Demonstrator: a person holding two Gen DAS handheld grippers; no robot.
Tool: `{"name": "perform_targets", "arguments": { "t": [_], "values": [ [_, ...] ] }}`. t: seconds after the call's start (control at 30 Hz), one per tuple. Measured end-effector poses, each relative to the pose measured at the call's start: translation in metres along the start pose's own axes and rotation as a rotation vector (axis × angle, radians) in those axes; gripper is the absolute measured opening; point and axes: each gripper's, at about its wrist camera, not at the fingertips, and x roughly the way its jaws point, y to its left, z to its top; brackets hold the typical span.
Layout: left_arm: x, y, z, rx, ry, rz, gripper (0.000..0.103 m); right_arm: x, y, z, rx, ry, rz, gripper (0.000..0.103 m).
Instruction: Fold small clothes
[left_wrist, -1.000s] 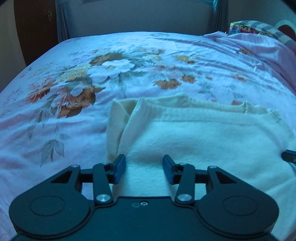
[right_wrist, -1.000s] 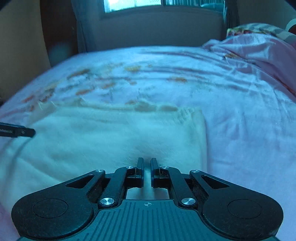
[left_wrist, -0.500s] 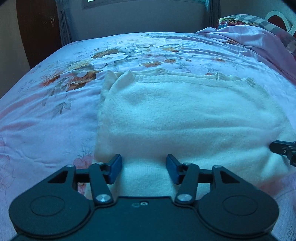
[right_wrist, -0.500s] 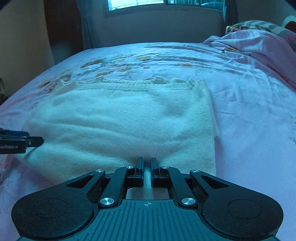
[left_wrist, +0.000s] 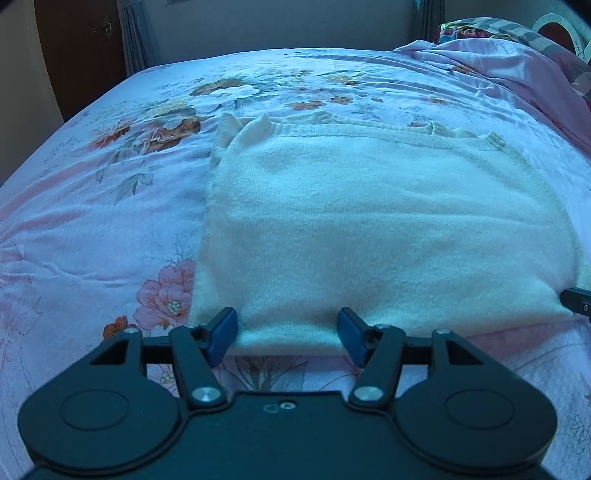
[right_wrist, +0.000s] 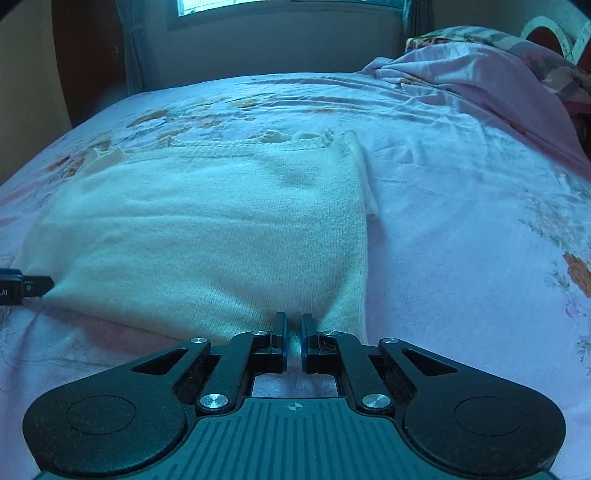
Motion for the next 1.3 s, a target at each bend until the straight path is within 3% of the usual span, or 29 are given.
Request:
{"name": "perform_targets", "arguments": {
  "t": [0.1,0.33,0.6,1.07,1.2,1.3],
  "values": [
    [-0.008,-0.001,0.003,-0.026,0.029,0.003,0.059,-0.014,-0.001,0.010,0.077,0.009,0.015,0.004],
    [-0.023,-0.004,-0.008,-0.047,0.045,0.007,0.059,-0.055,0.013,-0.002,0.106,-0.039,0.065,0.004],
    [-0.054,-0.011,-0.010,-0.019,-0.038,-0.017,0.063,-0.084,0.033,-0.012,0.049,-0.053,0.090,0.005],
    [-0.029,-0.024,0.007,0.005,-0.049,-0.030,0.066,-0.032,0.038,0.019,0.066,-0.049,0.134,0.005],
    [-0.003,-0.024,0.005,0.034,0.021,-0.034,0.068,-0.007,0.037,0.018,0.058,-0.012,0.119,0.006],
    [-0.005,-0.022,0.007,0.044,0.015,-0.047,0.069,0.003,0.027,0.015,0.065,0.014,0.113,0.006]
  ]
}}
